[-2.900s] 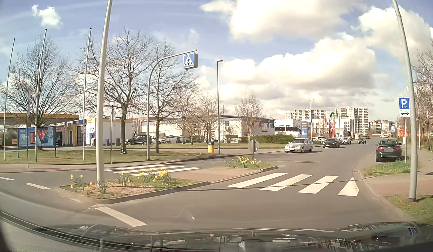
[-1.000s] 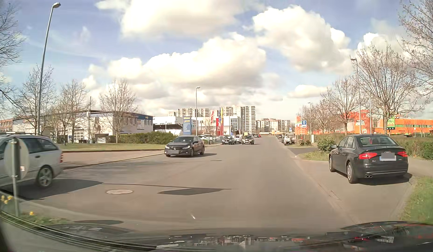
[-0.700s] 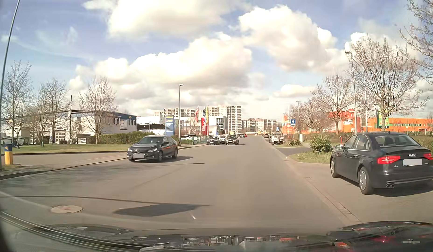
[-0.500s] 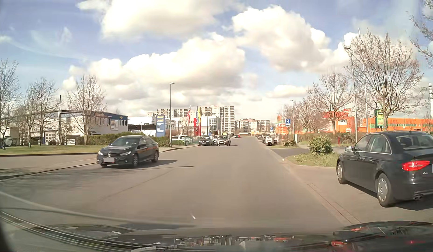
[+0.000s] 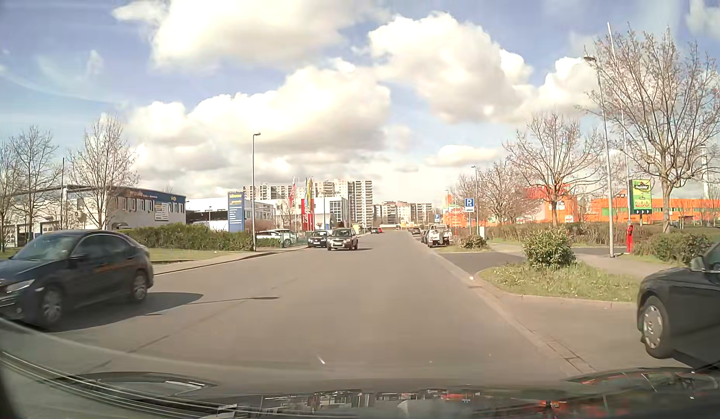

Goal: Follow the waypoints while adhering to traffic rules and regulations

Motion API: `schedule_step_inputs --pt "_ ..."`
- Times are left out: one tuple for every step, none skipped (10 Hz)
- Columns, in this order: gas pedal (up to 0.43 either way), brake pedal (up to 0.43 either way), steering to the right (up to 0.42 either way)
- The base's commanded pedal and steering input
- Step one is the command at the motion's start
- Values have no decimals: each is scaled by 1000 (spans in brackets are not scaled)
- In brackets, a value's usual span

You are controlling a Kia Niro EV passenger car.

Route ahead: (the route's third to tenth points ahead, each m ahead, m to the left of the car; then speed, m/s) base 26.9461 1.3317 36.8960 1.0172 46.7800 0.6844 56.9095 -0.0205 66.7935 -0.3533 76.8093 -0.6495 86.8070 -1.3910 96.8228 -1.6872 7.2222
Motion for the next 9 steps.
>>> schedule_step_inputs --pt "169 0 17" --pt "169 0 11" --pt "169 0 9" --pt "169 0 9" --pt "169 0 8" --pt "169 0 9" --pt "169 0 8" --pt "169 0 8" --pt "169 0 8"
